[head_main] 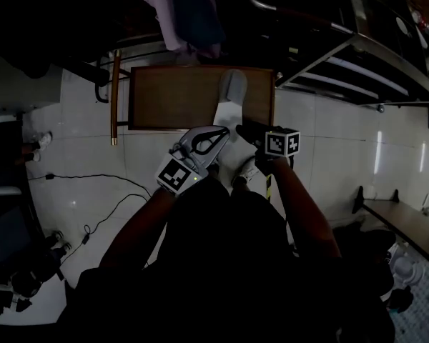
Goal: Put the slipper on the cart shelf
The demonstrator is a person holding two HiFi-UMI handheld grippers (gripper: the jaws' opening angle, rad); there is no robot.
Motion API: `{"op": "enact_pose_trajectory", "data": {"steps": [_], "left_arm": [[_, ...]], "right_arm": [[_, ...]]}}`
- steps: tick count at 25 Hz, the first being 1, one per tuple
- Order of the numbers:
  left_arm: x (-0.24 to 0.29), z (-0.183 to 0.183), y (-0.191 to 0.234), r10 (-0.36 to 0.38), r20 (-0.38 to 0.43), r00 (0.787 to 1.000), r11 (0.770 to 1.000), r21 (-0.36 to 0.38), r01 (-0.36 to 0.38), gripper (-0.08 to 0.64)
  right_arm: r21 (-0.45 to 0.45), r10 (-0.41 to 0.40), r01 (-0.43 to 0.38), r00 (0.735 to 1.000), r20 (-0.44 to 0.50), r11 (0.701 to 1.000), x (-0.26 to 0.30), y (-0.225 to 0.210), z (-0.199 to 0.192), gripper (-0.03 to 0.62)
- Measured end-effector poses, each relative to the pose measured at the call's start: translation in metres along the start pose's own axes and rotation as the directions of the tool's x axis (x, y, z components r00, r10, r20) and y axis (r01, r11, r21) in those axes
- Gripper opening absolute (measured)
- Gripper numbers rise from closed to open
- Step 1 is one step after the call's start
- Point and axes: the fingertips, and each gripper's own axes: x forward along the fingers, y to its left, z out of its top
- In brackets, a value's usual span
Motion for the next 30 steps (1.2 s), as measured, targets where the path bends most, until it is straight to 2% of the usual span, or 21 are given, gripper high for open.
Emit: {"op": "enact_pose_trajectory", "data": {"steps": [6,11,17,22,24,27,28,30], "left_arm": [[0.017,-0.023,0.032,-0.042,-0.033,0.999,0.999,-0.01,0.042,0.016],[0.042,-0.035,0.05,-0.074,-0.027,0.997,0.997,-0.002,0.074,0.018],[0.059,-0.045,0.061,-0.103,-0.048,0.994,0.995,-0.022,0.102,0.018],[0.063,-0.049,0.069,-0.104,-0.037,0.994,0.994,-0.03,0.103,0.018],[0.061,-0.05,0.073,-0.099,-0.036,0.994,0.995,-0.039,0.097,0.018],[0.056,-0.055,0.081,-0.086,-0.038,0.996,0.995,-0.057,0.083,0.018],[0.054,-0.057,0.083,-0.08,-0.04,0.996,0.995,-0.061,0.077,0.018],[0.051,-0.06,0.088,-0.069,-0.043,0.997,0.995,-0.068,0.066,0.018]], "right_arm": [[0.14,-0.077,0.086,0.995,-0.068,0.986,0.038,-0.061,-0.013,0.262],[0.195,-0.117,0.147,0.981,-0.154,0.97,0.056,-0.104,-0.032,0.279],[0.226,-0.101,0.157,0.965,-0.241,0.962,0.079,-0.124,-0.043,0.281],[0.25,-0.012,0.09,0.955,-0.297,0.964,0.102,-0.11,-0.051,0.281],[0.246,-0.013,0.095,0.948,-0.318,0.965,0.106,-0.108,-0.054,0.281],[0.232,-0.04,0.125,0.939,-0.342,0.965,0.107,-0.113,-0.055,0.251],[0.237,-0.038,0.124,0.94,-0.338,0.964,0.108,-0.114,-0.054,0.171],[0.262,-0.01,0.096,0.95,-0.312,0.96,0.111,-0.108,-0.052,0.105]]}}
